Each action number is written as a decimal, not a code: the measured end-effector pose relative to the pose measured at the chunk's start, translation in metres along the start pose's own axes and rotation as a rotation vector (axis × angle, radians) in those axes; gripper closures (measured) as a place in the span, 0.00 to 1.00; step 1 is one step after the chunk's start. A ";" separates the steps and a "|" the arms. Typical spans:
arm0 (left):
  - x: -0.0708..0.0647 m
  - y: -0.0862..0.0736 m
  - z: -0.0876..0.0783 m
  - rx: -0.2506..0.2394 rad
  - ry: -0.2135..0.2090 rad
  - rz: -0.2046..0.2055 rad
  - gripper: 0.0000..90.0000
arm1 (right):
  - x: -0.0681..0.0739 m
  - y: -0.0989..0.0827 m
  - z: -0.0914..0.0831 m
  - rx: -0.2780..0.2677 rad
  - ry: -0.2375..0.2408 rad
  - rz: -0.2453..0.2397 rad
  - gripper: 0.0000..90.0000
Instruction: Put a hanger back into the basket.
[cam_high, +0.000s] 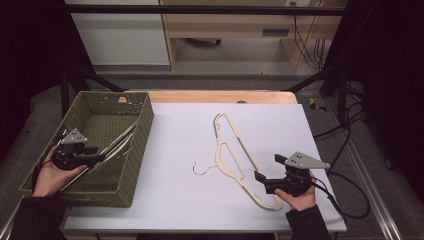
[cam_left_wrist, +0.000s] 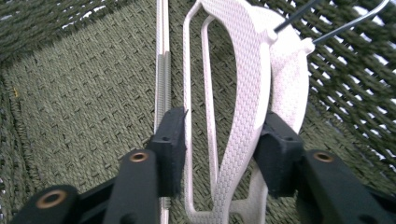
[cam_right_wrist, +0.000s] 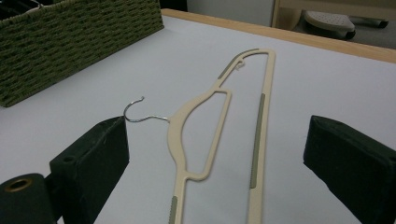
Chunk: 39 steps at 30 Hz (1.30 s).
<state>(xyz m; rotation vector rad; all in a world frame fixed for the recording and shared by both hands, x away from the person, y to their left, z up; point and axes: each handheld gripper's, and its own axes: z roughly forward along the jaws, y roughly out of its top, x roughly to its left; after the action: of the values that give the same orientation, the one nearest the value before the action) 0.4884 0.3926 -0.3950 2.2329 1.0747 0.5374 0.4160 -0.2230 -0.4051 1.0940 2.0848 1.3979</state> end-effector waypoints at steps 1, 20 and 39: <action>0.000 0.000 -0.001 -0.005 0.002 0.005 0.60 | 0.000 0.000 0.000 0.000 0.000 0.000 0.08; -0.014 0.017 -0.039 -0.236 0.021 -0.019 0.51 | 0.000 0.002 -0.002 -0.008 0.006 0.000 0.08; -0.114 0.069 -0.037 -0.538 -0.102 -0.042 0.13 | 0.001 0.003 -0.003 -0.035 0.042 0.022 0.07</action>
<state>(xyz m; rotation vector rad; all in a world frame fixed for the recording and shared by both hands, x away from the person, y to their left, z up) 0.4381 0.2794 -0.3328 1.7423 0.8055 0.6042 0.4146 -0.2229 -0.4009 1.0862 2.0757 1.4744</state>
